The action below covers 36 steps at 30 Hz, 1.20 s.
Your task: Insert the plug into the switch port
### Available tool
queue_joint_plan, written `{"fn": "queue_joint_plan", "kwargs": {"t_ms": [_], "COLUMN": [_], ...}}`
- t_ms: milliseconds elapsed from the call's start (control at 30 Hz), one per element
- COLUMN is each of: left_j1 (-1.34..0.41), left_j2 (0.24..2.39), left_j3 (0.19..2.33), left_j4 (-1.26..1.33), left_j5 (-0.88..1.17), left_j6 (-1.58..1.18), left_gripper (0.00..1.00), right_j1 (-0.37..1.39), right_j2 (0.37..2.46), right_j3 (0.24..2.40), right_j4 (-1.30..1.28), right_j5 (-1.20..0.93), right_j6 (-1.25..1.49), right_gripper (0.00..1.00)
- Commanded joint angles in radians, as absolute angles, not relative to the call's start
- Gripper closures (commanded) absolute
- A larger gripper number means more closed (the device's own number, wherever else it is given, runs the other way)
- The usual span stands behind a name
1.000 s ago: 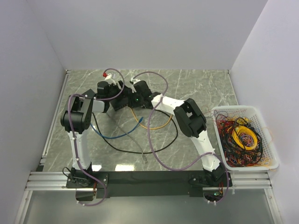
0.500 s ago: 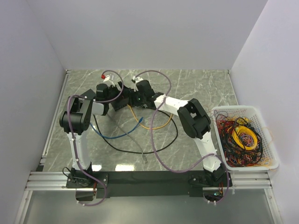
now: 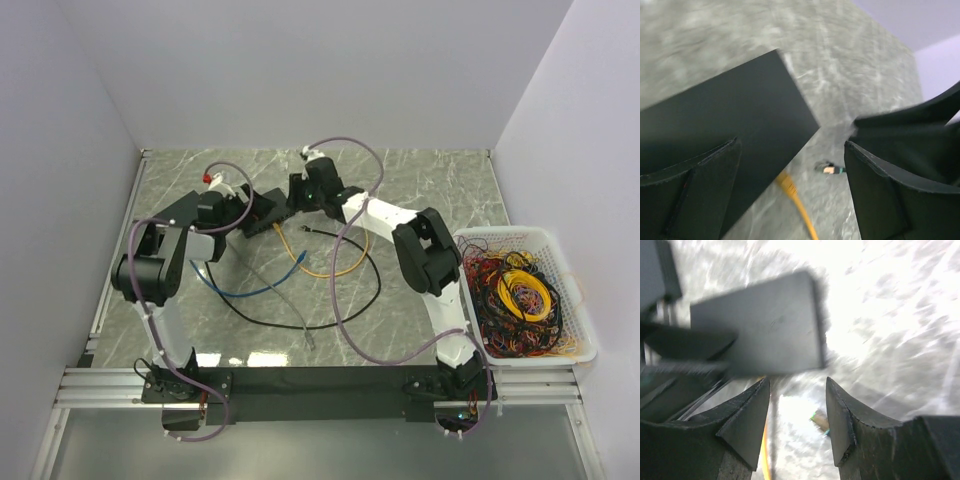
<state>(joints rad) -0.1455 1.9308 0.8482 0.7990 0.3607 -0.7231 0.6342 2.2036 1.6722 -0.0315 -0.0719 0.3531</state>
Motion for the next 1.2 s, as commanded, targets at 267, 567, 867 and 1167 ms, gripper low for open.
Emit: {"fn": "queue_joint_plan", "kwargs": {"t_ms": [267, 567, 867, 1167], "left_j1": [-0.161, -0.196, -0.212, -0.222], "left_j2": [1.773, 1.711, 1.785, 1.855], "left_j3": [0.804, 0.813, 0.87, 0.893], "left_j4": [0.477, 0.378, 0.344, 0.403], "left_j5": [0.018, -0.162, -0.144, -0.078], "left_j6": [-0.742, -0.752, -0.768, -0.767], "left_gripper": [0.1, 0.1, 0.1, 0.11], "right_j1": [0.56, 0.526, 0.522, 0.523], "right_j2": [2.287, 2.396, 2.427, 2.459], "right_j3": [1.894, 2.043, 2.077, 2.048], "right_j4": [-0.103, -0.178, -0.192, -0.164], "right_j5": [-0.106, -0.172, -0.219, -0.311], "right_j6": [0.39, 0.429, 0.448, 0.538], "right_gripper": [0.44, 0.43, 0.43, 0.43]}}
